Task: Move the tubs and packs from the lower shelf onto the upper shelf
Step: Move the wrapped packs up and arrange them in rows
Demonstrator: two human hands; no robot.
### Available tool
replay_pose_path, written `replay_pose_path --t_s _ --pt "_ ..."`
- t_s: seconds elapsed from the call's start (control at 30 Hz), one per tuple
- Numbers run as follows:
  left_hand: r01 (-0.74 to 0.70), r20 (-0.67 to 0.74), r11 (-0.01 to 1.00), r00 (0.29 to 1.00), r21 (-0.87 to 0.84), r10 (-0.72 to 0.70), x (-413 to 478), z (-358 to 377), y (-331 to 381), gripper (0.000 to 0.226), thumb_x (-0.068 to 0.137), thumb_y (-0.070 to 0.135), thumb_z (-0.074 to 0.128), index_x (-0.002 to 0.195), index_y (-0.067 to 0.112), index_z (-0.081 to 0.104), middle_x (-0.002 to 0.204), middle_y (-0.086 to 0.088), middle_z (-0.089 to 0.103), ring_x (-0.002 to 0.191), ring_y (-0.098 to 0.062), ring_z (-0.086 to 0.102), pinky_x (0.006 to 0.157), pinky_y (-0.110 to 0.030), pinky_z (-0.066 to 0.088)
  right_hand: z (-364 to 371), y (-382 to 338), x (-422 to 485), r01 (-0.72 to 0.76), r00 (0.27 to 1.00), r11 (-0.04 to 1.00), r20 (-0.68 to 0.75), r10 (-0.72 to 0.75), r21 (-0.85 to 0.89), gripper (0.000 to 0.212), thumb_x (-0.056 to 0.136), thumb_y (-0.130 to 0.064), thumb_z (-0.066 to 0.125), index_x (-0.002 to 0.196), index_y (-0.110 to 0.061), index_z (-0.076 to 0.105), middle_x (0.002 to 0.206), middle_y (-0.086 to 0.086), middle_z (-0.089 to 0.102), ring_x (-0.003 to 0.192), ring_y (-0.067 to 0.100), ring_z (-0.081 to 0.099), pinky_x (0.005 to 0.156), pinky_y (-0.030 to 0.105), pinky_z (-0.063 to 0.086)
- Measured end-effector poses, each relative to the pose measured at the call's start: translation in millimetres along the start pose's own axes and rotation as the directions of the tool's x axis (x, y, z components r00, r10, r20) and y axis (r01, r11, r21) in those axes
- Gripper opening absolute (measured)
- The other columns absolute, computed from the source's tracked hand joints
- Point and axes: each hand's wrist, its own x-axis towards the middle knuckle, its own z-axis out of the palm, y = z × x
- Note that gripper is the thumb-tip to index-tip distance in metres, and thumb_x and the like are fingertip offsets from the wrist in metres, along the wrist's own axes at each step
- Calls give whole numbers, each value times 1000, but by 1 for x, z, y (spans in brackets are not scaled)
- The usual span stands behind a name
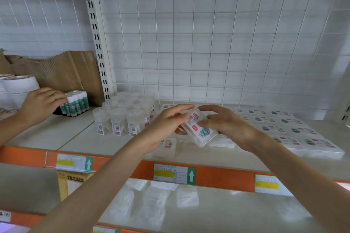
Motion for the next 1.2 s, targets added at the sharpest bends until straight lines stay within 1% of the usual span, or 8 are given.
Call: replay_pose_path --t_s 0.13,0.37,0.53,0.67,0.83,0.97,1.07,1.2 --pt "39 -79 999 996 -13 -39 -1 -5 -8 29 98 41 53 125 33 60 111 13 69 101 -7 67 91 -31 53 3 8 2 -3 995 993 -103 15 120 48 86 -6 69 129 -21 54 103 8 74 93 23 72 85 40 56" --pt "37 9 995 999 -96 -36 -6 -2 -9 25 101 21 53 125 21 59 103 -1 72 85 -17 73 78 -30 57 6 22 3 41 992 936 -123 3 349 42 91 -6 62 132 -6 52 113 16 69 95 23 71 72 26 56" --pt "3 -86 998 996 -60 -9 -3 -2 -14 20 103 19 47 113 21 65 93 -1 67 75 -10 65 73 -27 56 7 29 0 124 976 990 -175 -133 -60 62 77 -31 82 131 -29 53 122 -6 65 110 10 63 89 29 51" --pt "9 -102 999 995 -53 -15 -3 -6 -17 22 104 22 46 113 18 66 90 4 68 78 -10 63 70 -25 54 8 31 -11 372 890 810 -72 -450 -453 65 68 -27 89 121 -44 55 131 -23 50 123 -6 46 101 12 36" --pt "-107 -146 981 981 163 132 -14 -4 -23 30 104 27 44 125 19 63 111 13 67 105 -2 62 88 -12 48 12 36 -18 354 858 725 -105 -503 -591 55 69 -33 87 113 -46 56 111 -33 54 108 -18 45 90 0 29" --pt "-226 -29 750 950 622 310 -33 -12 -40 44 102 41 43 141 23 52 141 12 51 132 -1 42 111 -21 32 16 46 -24 271 881 703 -125 -457 -657 51 67 -42 85 112 -40 63 107 -32 55 105 -7 43 88 0 28" --pt "-208 45 572 957 793 286 -43 -19 -59 43 104 40 39 143 24 49 151 10 42 140 -6 31 111 -16 14 17 49 -29 207 923 718 -111 -369 -664 49 67 -44 84 112 -40 64 100 -34 54 101 1 44 85 7 33" --pt "-172 55 576 975 799 214 -48 -19 -73 70 92 61 13 146 28 42 154 13 36 143 -5 25 110 -15 9 18 48 -28 181 957 746 -59 -283 -641 47 68 -44 83 110 -44 61 103 -32 54 98 -4 48 82 6 34"
